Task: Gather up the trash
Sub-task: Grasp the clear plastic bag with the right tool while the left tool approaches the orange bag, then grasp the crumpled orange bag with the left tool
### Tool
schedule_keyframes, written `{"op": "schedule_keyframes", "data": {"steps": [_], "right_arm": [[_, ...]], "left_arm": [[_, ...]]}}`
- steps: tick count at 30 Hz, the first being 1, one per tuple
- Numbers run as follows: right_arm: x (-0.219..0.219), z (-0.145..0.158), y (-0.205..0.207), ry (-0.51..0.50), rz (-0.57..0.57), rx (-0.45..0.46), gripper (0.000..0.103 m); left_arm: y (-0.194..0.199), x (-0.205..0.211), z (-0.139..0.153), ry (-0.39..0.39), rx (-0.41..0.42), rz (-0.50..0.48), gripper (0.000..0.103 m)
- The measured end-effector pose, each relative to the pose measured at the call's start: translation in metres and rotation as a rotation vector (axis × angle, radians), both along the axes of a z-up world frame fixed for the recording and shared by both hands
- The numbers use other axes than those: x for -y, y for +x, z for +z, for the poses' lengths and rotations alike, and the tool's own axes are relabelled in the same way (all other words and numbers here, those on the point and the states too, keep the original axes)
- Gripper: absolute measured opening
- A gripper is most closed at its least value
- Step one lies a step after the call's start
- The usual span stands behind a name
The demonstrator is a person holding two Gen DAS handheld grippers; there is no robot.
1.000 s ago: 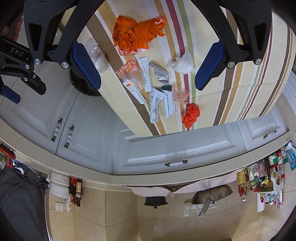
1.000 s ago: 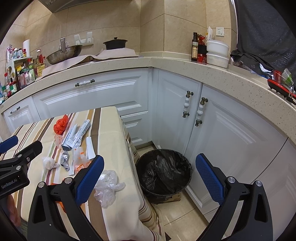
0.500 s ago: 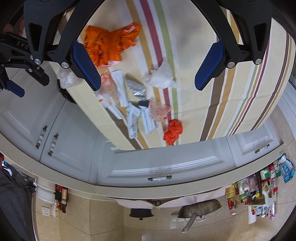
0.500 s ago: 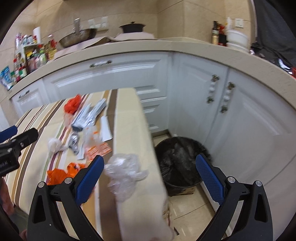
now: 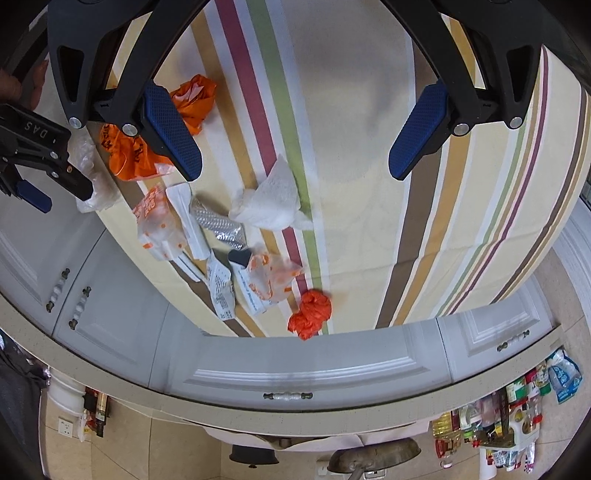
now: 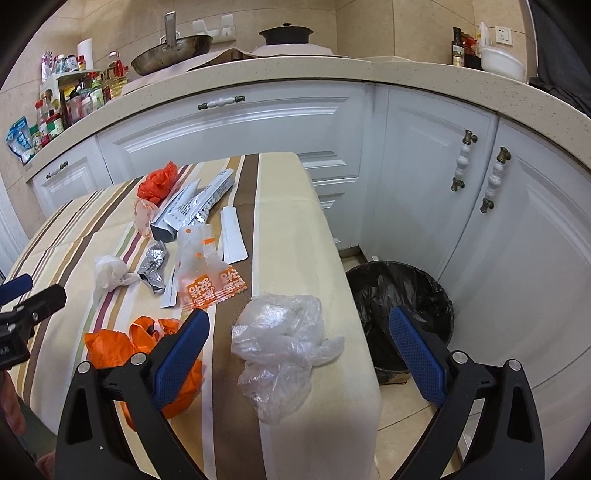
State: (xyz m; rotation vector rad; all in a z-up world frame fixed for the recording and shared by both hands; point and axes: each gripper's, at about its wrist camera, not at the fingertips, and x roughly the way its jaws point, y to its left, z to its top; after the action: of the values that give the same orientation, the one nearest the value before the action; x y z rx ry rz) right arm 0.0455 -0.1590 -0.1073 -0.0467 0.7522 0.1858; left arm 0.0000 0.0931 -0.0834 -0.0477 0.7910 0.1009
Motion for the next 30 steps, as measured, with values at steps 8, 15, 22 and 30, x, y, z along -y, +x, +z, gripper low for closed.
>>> {"op": "schedule_keyframes", "data": {"steps": [8,15,22,30], "right_arm": [[-0.008,-0.018,0.008,0.010,0.061,-0.067,0.057],[-0.005,-0.016,0.005,0.021,0.071,-0.049,0.051],[0.009,-0.012,-0.001,0.044,0.054,-0.030,0.051],[0.024,-0.009,-0.006,0.066,0.031,-0.011,0.051]], "left_arm": [[0.002,-0.003,-0.007,-0.029,-0.019,-0.018,0.097],[0.000,0.016,-0.003,-0.043,-0.002,-0.083,0.097],[-0.002,0.044,-0.009,-0.024,-0.030,-0.143,0.081],[-0.005,0.066,-0.022,0.010,-0.070,-0.194,0.073]]}}
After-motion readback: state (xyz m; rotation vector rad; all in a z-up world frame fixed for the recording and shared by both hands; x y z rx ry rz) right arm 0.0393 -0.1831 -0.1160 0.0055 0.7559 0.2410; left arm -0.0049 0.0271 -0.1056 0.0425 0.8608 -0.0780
